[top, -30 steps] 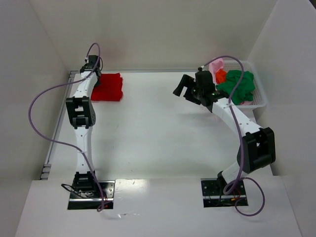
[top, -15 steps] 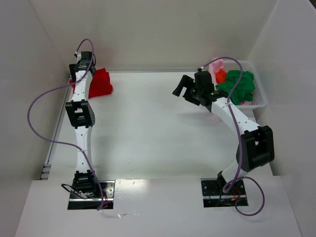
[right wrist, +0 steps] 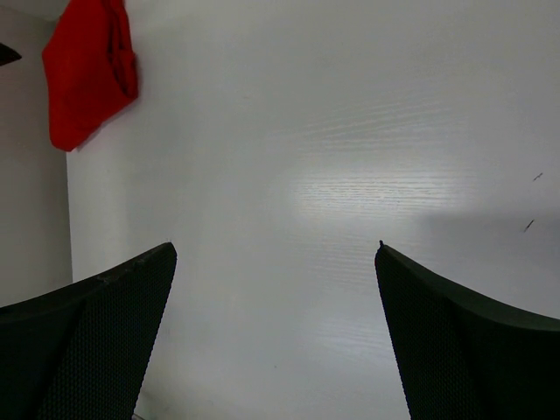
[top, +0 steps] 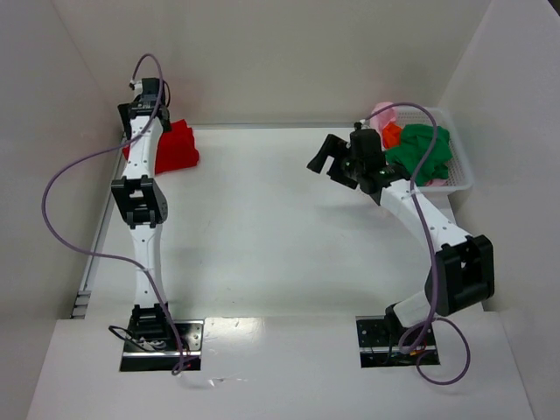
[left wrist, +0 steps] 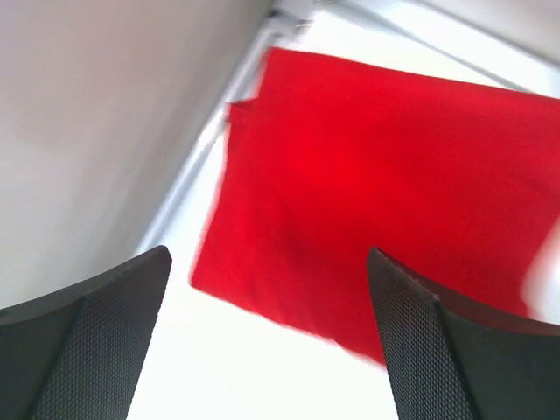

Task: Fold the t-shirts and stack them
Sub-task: Put the neatly folded tshirt into the corner of the board with the left arm

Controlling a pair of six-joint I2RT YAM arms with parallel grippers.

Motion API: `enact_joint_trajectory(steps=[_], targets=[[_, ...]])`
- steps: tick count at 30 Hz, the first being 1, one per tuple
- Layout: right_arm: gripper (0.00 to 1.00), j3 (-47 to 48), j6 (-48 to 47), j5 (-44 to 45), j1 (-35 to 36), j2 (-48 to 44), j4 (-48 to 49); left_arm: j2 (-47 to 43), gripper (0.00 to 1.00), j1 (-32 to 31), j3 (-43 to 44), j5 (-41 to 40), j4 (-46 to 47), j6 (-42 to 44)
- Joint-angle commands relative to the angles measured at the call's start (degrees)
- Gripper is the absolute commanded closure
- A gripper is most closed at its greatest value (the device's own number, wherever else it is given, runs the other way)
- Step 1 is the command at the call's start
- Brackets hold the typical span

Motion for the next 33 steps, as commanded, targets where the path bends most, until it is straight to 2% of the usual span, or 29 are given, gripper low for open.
enact_joint_trajectory(steps=[1, 6, 9, 10, 11, 13, 15, 19, 22, 30, 33], targets=[[0.00, -1.4, -1.1, -0.1, -0.4, -5.0, 2.5, -5.4, 0.00, -7.1, -4.1, 4.4, -0.3, -3.4], [0.00, -1.4, -3.6, 1.6, -0.4, -8.6, 0.6, -8.3, 0.01, -10.9, -15.7, 8.7, 3.1, -13.1], [0.00, -2.0, -3.6, 2.1, -0.4, -10.0, 0.6, -17.5, 0.08, -10.0, -36.1, 11.8, 14.7, -18.7], [0.00, -2.0, -3.6, 2.1, -0.4, -10.8, 1.1, -24.2, 0.16, -9.3, -42.7, 15.4, 22.8, -23.4], [0.00, -2.6, -3.6, 2.1, -0.4, -10.8, 1.1, -27.8, 0.21, -8.2, -55.7, 17.3, 27.1, -26.0], [0.05, -3.1, -3.6, 1.4, -0.4, -11.3, 1.1, -36.7, 0.29, -5.9, -67.1, 21.0, 38.7, -29.8], [0.05, -3.7, -4.1, 0.8, -0.4, -11.3, 1.1, -39.6, 0.29, -4.6, -73.5, 21.0, 40.7, -29.9], [0.01, -4.3, -4.1, 0.0, -0.4, -11.3, 1.7, -40.2, 0.25, -3.3, -74.1, 21.0, 40.0, -29.2], [0.01, -4.8, -4.1, 0.0, -0.4, -11.9, 1.7, -40.2, 0.25, -1.1, -77.1, 23.0, 43.4, -31.3], [0.01, -6.9, -2.4, 2.5, -0.4, -14.3, 2.2, -39.7, 0.37, 4.0, -80.9, 24.1, 48.1, -43.2], [0.01, -7.4, -1.8, 2.6, -0.4, -14.3, 2.2, -39.7, 0.44, 5.3, -83.6, 23.4, 51.6, -47.8]])
